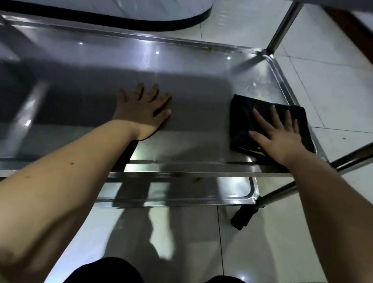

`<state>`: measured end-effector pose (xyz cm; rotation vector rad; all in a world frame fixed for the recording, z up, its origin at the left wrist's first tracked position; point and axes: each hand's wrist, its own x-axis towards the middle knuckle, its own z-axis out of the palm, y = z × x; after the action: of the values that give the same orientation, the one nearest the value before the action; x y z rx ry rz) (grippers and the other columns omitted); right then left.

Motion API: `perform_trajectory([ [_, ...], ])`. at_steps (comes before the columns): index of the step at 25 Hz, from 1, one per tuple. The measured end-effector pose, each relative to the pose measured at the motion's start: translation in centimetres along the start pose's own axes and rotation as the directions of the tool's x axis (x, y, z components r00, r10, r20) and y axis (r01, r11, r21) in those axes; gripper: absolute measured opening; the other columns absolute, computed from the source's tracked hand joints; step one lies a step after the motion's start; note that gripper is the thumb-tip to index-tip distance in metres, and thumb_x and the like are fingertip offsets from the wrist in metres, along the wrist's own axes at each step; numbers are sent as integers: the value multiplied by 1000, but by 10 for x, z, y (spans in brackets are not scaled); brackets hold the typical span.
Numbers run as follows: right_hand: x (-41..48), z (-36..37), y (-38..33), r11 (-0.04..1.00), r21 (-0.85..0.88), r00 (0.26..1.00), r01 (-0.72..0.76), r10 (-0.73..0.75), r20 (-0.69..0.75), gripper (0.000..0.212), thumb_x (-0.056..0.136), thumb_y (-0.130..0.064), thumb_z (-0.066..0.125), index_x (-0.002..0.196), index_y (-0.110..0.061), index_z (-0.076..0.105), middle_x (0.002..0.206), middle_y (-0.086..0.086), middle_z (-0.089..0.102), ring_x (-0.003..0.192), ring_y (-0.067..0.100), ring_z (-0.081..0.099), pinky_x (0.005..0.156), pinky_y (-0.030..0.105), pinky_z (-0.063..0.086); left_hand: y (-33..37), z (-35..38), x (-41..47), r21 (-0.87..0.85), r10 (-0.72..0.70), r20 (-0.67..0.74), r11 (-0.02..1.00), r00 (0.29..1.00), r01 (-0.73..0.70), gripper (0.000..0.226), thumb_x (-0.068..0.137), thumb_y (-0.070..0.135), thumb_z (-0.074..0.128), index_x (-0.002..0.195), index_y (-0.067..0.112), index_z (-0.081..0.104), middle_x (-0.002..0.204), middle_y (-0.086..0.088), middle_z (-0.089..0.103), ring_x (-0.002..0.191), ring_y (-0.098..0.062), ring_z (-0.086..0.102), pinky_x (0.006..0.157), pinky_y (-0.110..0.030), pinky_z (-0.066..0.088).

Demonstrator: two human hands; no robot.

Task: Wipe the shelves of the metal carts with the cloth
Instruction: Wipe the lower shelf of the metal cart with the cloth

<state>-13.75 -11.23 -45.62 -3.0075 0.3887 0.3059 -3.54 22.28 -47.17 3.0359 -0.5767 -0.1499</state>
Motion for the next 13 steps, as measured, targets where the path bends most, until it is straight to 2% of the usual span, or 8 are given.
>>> perform_trajectory([
  [2,-8,7,-26,999,-24,998,49,-50,-30,61,92,-68,30,146,-57,4,164,-3,-5,148,37,-10,118,49,-8,0,0,1,4,-7,-3,1000,1000,7,56,99,59,17,152,46,5,164,8,-4,150,-29,-5,114,-64,-2],
  [5,-36,25,-106,975,-91,967,205,-215,-134,62,90,-72,18,148,-54,5,164,2,-1,146,46,-4,117,56,-4,0,0,1,-11,-14,-10,1000,1000,14,55,100,56,19,152,46,6,164,9,-3,150,-28,-4,114,-64,-2],
  [8,-49,31,-155,968,-83,969,235,-241,-64,57,94,-67,13,147,-55,-4,163,0,-13,146,44,-13,117,56,-9,1,1,0,-34,-46,-53,998,998,45,55,100,52,19,153,42,8,164,9,1,150,-29,-4,115,-62,0],
  [11,-41,26,-119,976,-36,973,213,-216,-86,59,92,-71,22,146,-59,2,163,-8,-9,147,39,-10,117,53,-7,2,1,-1,-43,-64,-47,997,997,62,56,100,55,19,153,42,8,164,10,0,150,-30,-2,116,-60,-1],
  [13,-28,18,-63,992,18,989,124,-122,-79,56,93,-69,28,145,-60,7,163,-12,-6,148,37,-8,117,54,-6,2,0,0,-38,-63,-38,997,997,62,57,99,58,19,153,43,7,163,11,-1,150,-29,-2,115,-61,-2],
])
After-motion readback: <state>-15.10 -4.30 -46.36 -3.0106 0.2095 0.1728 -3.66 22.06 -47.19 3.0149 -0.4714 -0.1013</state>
